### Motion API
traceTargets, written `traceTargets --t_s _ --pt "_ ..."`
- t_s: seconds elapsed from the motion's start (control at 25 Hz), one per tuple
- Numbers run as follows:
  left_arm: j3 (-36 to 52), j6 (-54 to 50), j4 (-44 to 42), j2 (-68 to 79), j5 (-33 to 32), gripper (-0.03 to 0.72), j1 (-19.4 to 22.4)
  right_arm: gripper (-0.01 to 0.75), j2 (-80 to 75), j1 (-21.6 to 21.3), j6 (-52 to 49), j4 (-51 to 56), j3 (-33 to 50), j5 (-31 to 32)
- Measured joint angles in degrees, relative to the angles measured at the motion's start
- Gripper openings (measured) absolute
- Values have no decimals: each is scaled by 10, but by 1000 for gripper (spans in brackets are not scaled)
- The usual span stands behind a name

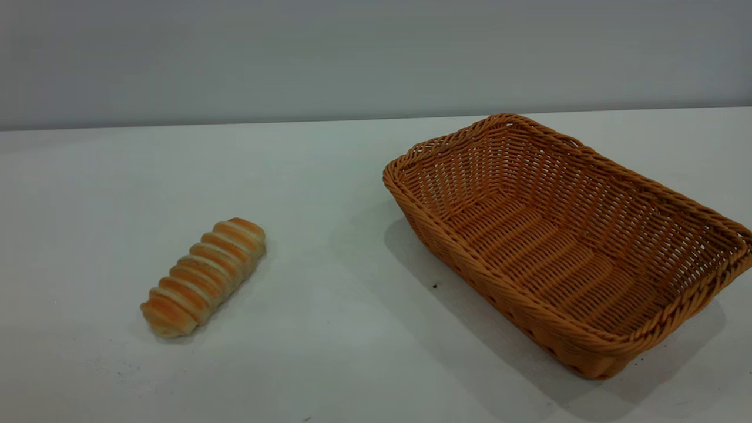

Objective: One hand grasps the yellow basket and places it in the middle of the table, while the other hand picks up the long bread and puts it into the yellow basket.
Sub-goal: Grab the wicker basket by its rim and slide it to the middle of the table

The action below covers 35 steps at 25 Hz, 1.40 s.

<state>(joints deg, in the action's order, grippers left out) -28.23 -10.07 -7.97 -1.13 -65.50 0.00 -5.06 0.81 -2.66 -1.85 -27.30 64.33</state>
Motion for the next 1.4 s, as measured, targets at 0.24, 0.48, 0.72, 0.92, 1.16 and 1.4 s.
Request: traceTargets --t_s 0.24,0.48,0.72,0.92,1.16,1.4 --pt "0 0 0 0 0 539 -25 518 0 33 0 0 0 0" --pt "0 0 0 0 0 539 -28 518 0 68 0 0 0 0" --pt "0 1 5 4 1 539 -37 518 0 95 0 0 0 0" --pt "-4 14 43 78 22 539 -39 518 -30 96 -15 0 -5 -12" --pt "-4 31 113 216 155 539 -39 518 -149 96 -32 29 -10 -126" --pt "-4 64 149 378 297 539 -39 518 -322 96 -13 68 -10 -271"
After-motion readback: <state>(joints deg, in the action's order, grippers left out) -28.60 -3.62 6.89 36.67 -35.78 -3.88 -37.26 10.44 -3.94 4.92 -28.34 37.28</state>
